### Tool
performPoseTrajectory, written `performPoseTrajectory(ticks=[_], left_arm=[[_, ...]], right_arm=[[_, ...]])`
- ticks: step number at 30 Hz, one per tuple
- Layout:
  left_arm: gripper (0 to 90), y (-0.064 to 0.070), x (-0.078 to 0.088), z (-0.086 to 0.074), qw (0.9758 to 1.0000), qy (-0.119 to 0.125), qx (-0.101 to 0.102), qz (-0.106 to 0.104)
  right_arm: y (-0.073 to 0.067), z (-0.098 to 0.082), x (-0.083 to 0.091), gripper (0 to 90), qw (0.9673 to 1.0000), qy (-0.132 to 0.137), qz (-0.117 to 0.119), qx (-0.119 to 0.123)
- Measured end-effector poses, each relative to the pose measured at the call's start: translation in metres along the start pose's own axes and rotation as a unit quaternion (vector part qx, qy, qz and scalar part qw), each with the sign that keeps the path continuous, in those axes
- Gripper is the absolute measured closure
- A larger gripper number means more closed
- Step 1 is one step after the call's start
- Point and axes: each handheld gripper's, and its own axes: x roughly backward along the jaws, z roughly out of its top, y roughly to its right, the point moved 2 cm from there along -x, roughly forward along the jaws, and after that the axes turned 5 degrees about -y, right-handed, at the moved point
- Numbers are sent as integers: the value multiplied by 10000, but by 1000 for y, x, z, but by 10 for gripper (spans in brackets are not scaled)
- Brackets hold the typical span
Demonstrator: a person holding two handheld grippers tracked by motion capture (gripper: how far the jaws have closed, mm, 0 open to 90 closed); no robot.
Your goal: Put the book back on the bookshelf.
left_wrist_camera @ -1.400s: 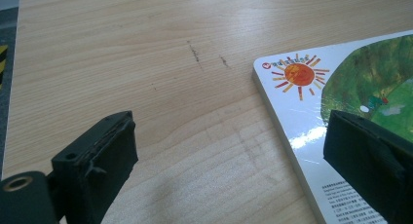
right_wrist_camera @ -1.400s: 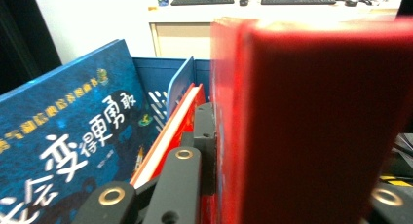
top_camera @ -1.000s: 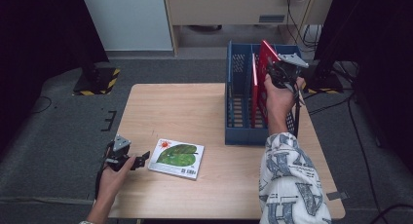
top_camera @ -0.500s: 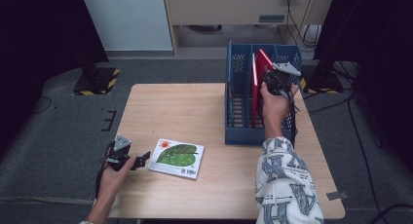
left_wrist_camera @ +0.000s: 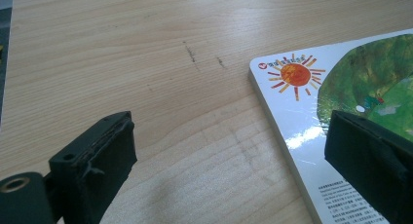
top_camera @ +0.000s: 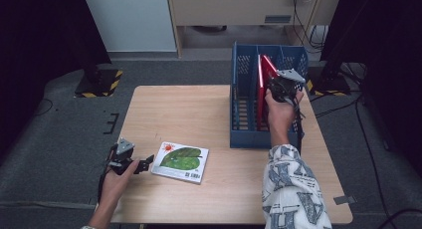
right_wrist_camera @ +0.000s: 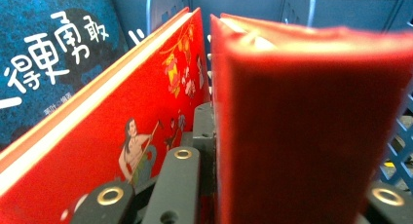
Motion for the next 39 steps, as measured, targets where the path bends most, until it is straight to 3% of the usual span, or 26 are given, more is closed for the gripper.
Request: performPoseTrajectory(ticks=[10,23,39], left_arm=[[38,-1,2,0,10000,6,21,41],[38,-1,3,1,10000,32,33,54],[38,0,2,1,10000,25,46,39]], right_arm=[[-3,-6,18,778,9994,-325,21,71],[-8,-14,38,764,9990,-399,71,205],[-11,-4,41,777,9984,-461,18,332]])
